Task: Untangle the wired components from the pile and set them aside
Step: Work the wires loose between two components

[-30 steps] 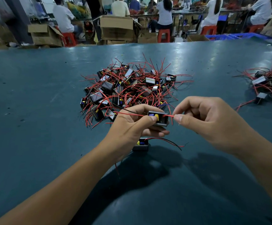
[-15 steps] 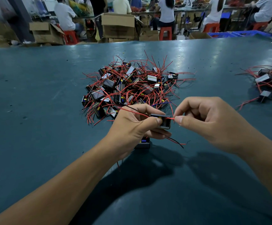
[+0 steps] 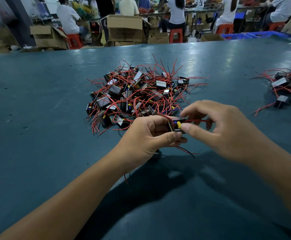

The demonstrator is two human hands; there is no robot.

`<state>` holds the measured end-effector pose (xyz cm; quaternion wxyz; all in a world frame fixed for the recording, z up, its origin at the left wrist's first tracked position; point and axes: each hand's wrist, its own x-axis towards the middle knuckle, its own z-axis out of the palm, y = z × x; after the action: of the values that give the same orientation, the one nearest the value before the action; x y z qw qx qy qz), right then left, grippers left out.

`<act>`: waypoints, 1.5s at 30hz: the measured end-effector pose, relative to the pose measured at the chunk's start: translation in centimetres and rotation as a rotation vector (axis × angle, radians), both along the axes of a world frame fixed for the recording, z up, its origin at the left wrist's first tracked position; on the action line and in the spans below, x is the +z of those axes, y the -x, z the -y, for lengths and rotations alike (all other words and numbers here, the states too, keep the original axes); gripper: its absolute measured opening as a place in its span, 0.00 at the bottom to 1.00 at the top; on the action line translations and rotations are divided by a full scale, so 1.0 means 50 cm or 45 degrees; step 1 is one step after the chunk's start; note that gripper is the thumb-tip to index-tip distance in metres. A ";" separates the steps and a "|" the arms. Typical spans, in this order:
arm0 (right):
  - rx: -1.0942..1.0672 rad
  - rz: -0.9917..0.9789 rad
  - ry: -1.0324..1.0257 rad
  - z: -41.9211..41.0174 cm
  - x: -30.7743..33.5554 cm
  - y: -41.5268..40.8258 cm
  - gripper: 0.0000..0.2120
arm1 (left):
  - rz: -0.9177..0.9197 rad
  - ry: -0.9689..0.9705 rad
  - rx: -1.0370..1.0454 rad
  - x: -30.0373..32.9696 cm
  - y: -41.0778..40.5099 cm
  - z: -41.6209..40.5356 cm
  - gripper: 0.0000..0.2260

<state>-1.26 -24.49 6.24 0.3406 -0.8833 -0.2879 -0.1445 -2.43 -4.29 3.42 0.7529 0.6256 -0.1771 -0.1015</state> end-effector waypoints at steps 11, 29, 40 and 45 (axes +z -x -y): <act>-0.082 0.065 0.249 0.031 0.004 -0.036 0.21 | 0.410 -0.614 0.187 0.034 -0.030 -0.070 0.13; -0.119 0.082 0.390 0.026 -0.035 -0.047 0.09 | 0.644 -1.354 -0.118 0.018 -0.034 -0.090 0.06; 0.206 -0.546 0.212 -0.014 -0.026 -0.006 0.05 | 0.685 -1.307 -0.134 0.003 -0.047 -0.100 0.04; 0.252 -0.748 0.042 -0.015 -0.023 -0.005 0.07 | 0.700 -1.307 -0.099 0.006 -0.046 -0.100 0.06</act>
<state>-0.99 -23.73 5.09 0.4072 -0.8604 -0.2641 0.1554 -0.11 0.71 3.73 0.2753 0.9069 -0.3171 -0.0358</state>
